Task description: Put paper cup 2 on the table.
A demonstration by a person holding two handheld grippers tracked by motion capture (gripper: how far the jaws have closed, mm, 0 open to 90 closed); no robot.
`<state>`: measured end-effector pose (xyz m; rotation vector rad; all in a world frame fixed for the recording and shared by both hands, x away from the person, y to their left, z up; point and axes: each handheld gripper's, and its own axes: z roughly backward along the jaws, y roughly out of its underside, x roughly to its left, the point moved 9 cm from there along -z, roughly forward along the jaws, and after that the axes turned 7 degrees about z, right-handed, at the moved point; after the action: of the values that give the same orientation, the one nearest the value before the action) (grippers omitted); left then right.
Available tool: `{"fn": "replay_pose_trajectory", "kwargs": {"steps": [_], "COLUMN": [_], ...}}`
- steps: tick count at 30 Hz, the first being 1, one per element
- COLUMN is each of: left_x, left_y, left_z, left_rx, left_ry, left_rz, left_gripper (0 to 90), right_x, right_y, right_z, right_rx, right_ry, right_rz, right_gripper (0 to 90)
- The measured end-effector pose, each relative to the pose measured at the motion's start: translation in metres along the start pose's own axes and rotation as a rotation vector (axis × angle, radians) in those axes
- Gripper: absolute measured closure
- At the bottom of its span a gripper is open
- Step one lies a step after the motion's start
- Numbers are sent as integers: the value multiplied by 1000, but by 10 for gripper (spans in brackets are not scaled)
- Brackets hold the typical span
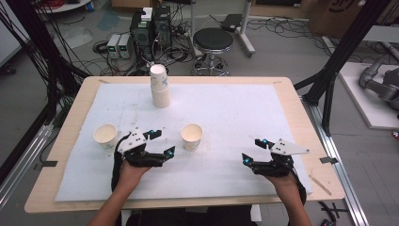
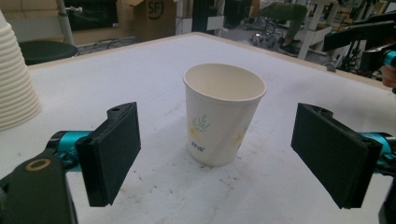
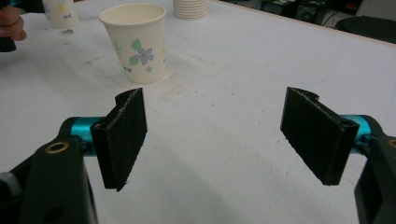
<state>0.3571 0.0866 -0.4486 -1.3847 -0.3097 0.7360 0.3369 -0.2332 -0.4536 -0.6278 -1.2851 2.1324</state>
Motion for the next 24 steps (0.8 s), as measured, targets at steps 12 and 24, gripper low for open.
{"fn": "replay_pose_trajectory", "kwargs": {"steps": [12, 24], "left_x": [9, 13], "left_y": [-9, -6], "left_z": [32, 36], "left_rx": [-89, -89], "left_ry": [-23, -37], "left_rz": [38, 38], "left_gripper": [157, 162], "right_x": [1, 5], "right_y": [-2, -3], "right_z": [5, 4], "right_rx": [-6, -4], "right_ry": [18, 17], "right_rz": [4, 15], "right_gripper": [230, 230]}}
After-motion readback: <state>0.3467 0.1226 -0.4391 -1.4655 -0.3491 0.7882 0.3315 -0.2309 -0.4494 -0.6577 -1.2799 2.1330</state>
